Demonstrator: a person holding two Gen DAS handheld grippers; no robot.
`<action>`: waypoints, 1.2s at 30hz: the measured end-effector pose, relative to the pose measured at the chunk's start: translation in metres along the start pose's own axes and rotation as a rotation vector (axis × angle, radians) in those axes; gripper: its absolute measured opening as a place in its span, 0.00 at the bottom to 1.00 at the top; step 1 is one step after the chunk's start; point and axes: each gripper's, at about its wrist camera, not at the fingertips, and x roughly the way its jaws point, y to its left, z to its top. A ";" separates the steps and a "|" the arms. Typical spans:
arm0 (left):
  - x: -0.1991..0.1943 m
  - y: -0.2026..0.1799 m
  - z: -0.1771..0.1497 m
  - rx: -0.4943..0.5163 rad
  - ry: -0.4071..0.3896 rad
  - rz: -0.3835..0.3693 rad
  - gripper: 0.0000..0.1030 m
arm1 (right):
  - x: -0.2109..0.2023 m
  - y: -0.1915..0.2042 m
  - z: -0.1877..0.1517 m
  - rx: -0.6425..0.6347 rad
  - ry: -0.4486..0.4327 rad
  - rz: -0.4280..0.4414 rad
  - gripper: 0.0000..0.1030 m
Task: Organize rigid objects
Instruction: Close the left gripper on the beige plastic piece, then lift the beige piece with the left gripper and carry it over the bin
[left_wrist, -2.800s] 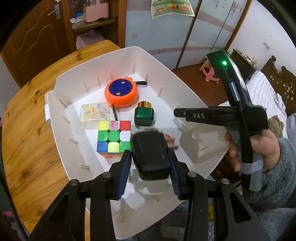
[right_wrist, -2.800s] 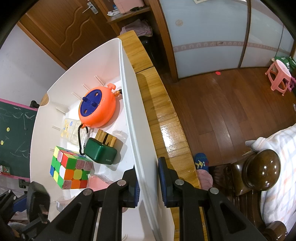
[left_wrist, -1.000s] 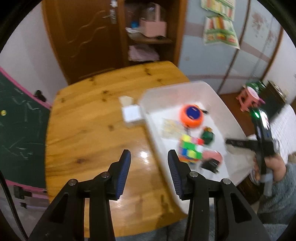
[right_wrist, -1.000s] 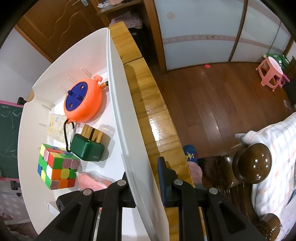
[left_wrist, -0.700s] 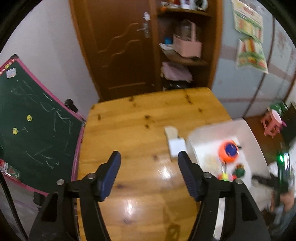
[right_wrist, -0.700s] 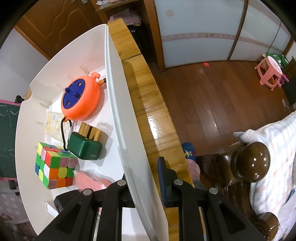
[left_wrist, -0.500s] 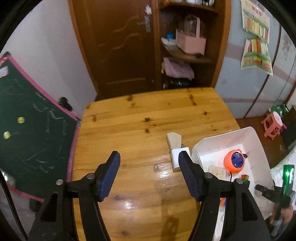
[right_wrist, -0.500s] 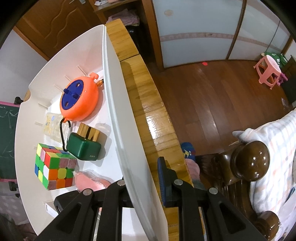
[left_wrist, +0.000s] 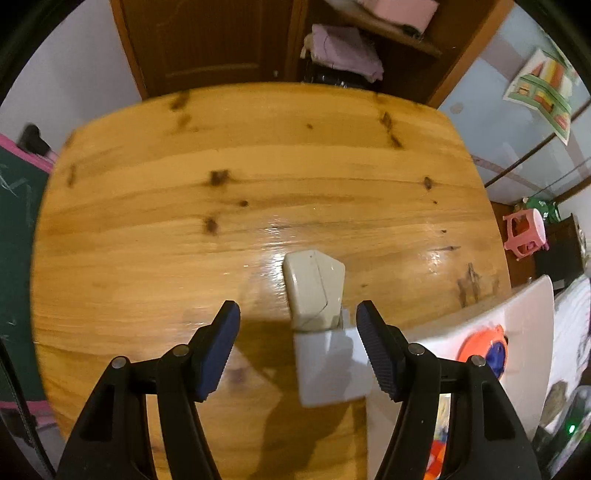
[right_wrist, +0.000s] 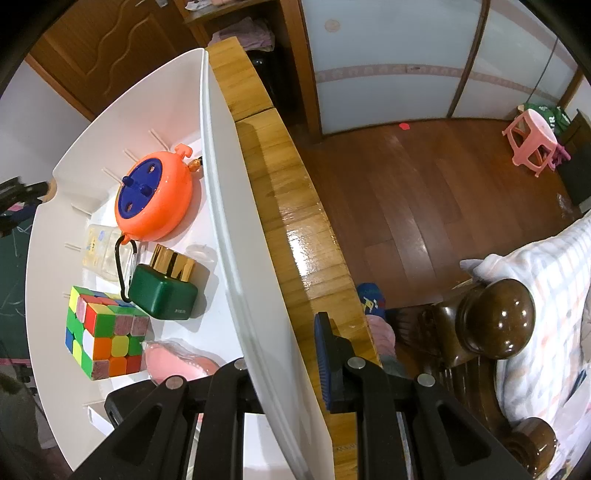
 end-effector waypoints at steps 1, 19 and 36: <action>0.004 0.000 0.001 -0.011 0.009 -0.011 0.67 | 0.000 0.000 0.000 -0.001 0.001 -0.001 0.17; 0.051 -0.011 0.011 -0.048 0.061 0.069 0.53 | 0.000 0.003 0.000 -0.012 0.013 -0.019 0.17; -0.035 0.003 -0.013 -0.049 -0.130 0.157 0.47 | 0.002 0.004 0.002 -0.032 0.039 0.007 0.17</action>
